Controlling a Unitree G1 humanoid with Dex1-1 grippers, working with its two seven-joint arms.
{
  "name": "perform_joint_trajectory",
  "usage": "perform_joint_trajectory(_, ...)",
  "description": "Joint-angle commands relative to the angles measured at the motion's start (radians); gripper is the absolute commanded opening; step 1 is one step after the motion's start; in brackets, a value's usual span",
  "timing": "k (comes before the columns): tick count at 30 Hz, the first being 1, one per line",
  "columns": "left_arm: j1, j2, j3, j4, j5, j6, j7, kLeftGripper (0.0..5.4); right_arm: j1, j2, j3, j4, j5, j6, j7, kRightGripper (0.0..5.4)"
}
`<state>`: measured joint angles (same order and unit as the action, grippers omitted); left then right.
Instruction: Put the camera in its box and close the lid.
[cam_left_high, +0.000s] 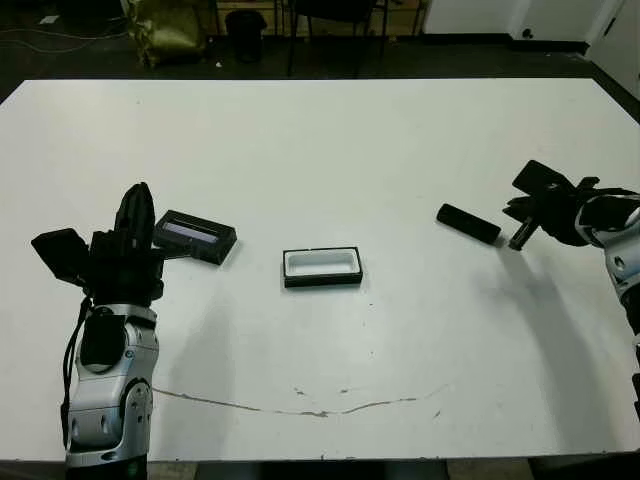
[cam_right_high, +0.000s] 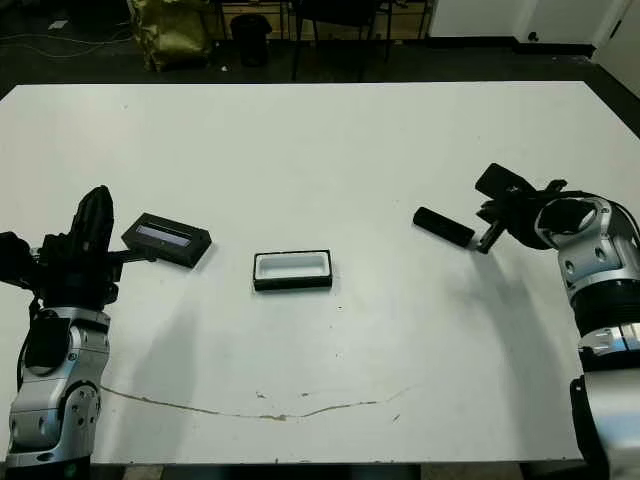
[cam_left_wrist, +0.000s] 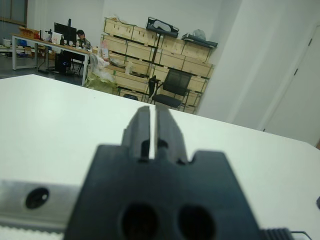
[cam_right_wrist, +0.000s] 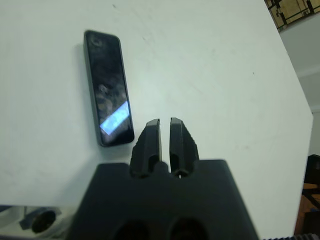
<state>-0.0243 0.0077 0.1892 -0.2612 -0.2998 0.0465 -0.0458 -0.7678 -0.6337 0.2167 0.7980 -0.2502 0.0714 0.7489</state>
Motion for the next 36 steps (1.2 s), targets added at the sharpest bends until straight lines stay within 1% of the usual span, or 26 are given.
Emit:
perform_joint_trajectory(1,0.017,0.005,0.006,0.012,0.002,0.013,0.004,0.01,0.025,0.013,-0.004,0.014,0.007,0.012,0.002,0.00)
perform_joint_trajectory(5,0.019,0.007,0.004,0.012,0.008,0.010,0.004,0.01,0.028,0.010,0.011,0.014,-0.015,-0.005,-0.010,0.00)
perform_joint_trajectory(8,0.020,0.003,0.002,0.012,0.014,0.005,0.008,0.01,0.027,0.017,0.003,0.020,-0.002,0.015,-0.001,0.00)
perform_joint_trajectory(12,0.021,-0.001,0.002,0.012,0.013,0.008,0.013,0.01,0.032,0.015,0.011,0.021,-0.009,0.001,-0.003,0.00)
perform_joint_trajectory(18,0.022,0.001,0.002,0.010,0.010,0.007,0.012,0.01,0.036,0.018,0.008,0.027,0.002,0.009,0.023,0.00)
perform_joint_trajectory(25,0.023,-0.002,0.004,0.006,0.005,0.017,0.018,0.01,0.039,0.018,0.025,0.030,-0.017,0.018,0.031,0.00)
perform_joint_trajectory(30,0.025,-0.001,0.002,0.009,0.013,0.007,0.017,0.01,0.051,0.026,0.017,0.043,-0.002,0.015,0.035,0.00)
perform_joint_trajectory(36,0.026,-0.001,0.001,0.001,0.005,0.016,0.016,0.01,0.064,0.024,0.020,0.047,0.003,-0.009,0.050,0.00)
